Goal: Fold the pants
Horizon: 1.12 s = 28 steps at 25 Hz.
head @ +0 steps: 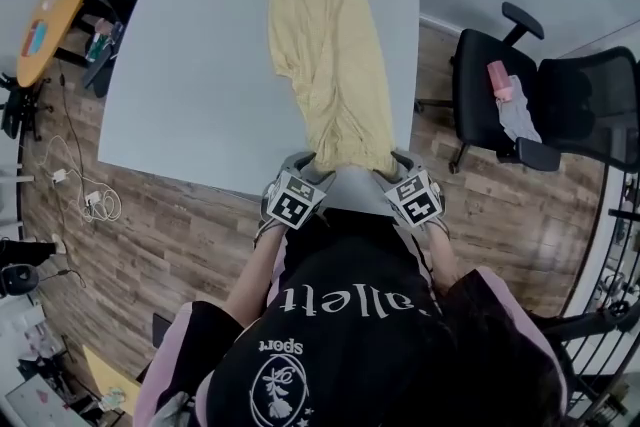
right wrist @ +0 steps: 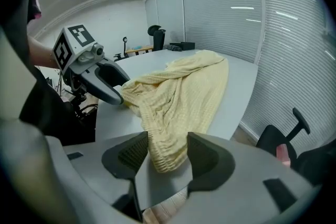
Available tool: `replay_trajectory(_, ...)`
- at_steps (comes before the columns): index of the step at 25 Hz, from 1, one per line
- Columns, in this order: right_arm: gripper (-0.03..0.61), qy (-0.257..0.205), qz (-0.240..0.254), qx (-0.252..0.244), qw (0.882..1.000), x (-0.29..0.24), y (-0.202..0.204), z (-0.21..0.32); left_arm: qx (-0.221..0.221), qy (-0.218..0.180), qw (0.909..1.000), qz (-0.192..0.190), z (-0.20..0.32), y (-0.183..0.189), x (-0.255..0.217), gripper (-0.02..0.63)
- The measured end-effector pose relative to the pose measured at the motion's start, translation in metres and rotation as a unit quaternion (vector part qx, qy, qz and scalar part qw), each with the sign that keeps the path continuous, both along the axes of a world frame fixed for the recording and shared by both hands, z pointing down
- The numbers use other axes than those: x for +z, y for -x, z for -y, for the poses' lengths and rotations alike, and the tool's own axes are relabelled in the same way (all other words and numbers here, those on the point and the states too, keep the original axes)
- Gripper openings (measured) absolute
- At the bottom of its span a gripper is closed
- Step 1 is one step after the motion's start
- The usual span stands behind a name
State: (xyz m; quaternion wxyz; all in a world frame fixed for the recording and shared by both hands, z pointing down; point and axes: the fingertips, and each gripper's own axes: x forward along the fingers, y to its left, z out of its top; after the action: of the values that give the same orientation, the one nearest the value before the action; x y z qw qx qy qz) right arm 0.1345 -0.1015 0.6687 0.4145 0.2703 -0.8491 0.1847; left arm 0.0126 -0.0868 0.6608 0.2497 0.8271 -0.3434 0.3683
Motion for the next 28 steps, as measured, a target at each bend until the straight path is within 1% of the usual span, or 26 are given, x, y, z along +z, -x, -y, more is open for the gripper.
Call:
replay_trajectory(3,0.224,0.005,0.002,0.004,1.000,0.008,0.001,0.001,0.006,0.009,0.9995,0.029,0.000,-0.002,0.017,0.247)
replay_trajectory(5,0.199,0.003,0.008,0.008,1.000,0.012,0.002,0.002,0.013,0.000,0.9988,0.048,0.000,-0.002,0.022,0.236)
replay_trajectory(7,0.160,0.010,0.021,0.015,1.000,0.013,0.002,0.002,0.015,-0.004,0.9985,0.053,0.001,-0.001,0.023,0.227)
replay_trajectory(9,0.127,0.018,0.032,0.026,0.999,0.013,0.001,0.004,0.018,-0.003,0.9984,0.054,0.000,-0.001,0.022,0.172)
replay_trajectory(11,0.092,0.031,0.046,0.036,0.998,0.011,0.000,0.006,0.025,-0.007,0.9983,0.051,-0.001,-0.002,0.017,0.135)
replay_trajectory(13,0.078,0.045,0.068,0.042,0.996,0.003,0.001,0.008,0.026,-0.021,0.9985,0.043,-0.001,-0.003,0.007,0.118)
replay_trajectory(17,0.072,0.056,0.116,0.051,0.990,-0.025,0.007,0.015,-0.004,-0.050,0.9988,0.002,0.006,0.004,-0.023,0.114)
replay_trajectory(19,0.071,0.047,0.136,0.052,0.988,-0.043,0.013,0.020,-0.012,-0.068,0.9975,-0.012,0.012,0.009,-0.042,0.114)
replay_trajectory(22,0.069,0.021,0.151,0.045,0.987,-0.073,0.024,0.029,-0.011,-0.106,0.9941,-0.021,0.022,0.018,-0.074,0.112)
replay_trajectory(25,0.066,-0.010,0.164,0.035,0.986,-0.104,0.036,0.034,-0.002,-0.142,0.9896,-0.020,0.028,0.028,-0.104,0.110)
replay_trajectory(28,0.064,-0.037,0.179,0.023,0.983,-0.135,0.047,0.035,0.008,-0.173,0.9849,-0.011,0.031,0.041,-0.131,0.109)
